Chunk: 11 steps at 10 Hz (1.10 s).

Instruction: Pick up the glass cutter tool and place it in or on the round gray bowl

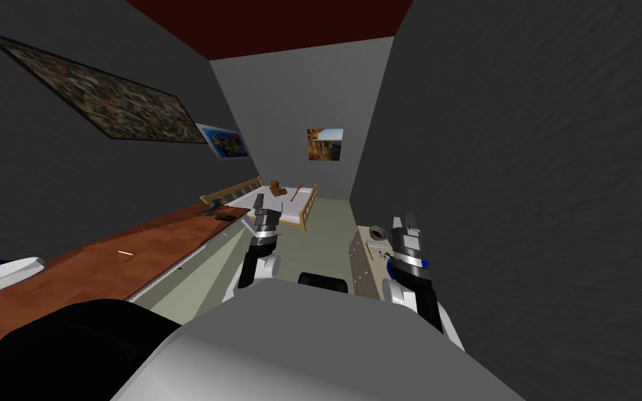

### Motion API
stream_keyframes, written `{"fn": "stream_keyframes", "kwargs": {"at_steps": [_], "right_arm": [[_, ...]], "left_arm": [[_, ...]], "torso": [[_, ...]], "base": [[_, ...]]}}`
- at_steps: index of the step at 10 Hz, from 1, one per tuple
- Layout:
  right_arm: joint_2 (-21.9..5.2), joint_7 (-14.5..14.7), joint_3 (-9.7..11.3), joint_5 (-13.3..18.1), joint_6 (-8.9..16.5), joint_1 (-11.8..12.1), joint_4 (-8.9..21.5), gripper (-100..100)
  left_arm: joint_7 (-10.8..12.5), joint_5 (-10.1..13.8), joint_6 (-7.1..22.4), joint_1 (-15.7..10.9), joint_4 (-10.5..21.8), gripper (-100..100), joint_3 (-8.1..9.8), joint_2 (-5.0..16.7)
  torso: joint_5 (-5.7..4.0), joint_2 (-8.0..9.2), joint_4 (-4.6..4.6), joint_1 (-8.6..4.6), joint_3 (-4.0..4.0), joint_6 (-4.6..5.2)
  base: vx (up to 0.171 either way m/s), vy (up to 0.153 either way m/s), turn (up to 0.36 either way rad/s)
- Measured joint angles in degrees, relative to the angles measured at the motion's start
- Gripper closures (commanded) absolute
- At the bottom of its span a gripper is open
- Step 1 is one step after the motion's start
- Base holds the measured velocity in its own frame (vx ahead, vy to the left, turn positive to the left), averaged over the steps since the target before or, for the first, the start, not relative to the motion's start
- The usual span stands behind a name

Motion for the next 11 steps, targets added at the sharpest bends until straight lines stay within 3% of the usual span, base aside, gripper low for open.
{"fn": "stream_keyframes", "kwargs": {"at_steps": [7, 11], "right_arm": [[-6.74, -4.84, 0.00, -6.52, 6.99, -4.19, 9.68, -100], [-8.36, -7.21, 0.14, -9.67, 11.60, -6.79, 14.08, -100]], "left_arm": [[0.00, 0.00, 0.00, 0.01, 0.00, 0, 0.00, 0.00], [0.00, 0.00, 0.00, 0.00, 0.00, 0, 0.00, 0.00]], "torso": [[0.00, -0.28, -0.07, 0.02, -0.17, 0.01], [0.00, -0.22, -0.06, 0.03, -0.14, 0.00]], "base": [[0.059, 0.014, -0.072], [0.054, 0.012, -0.071]]}}
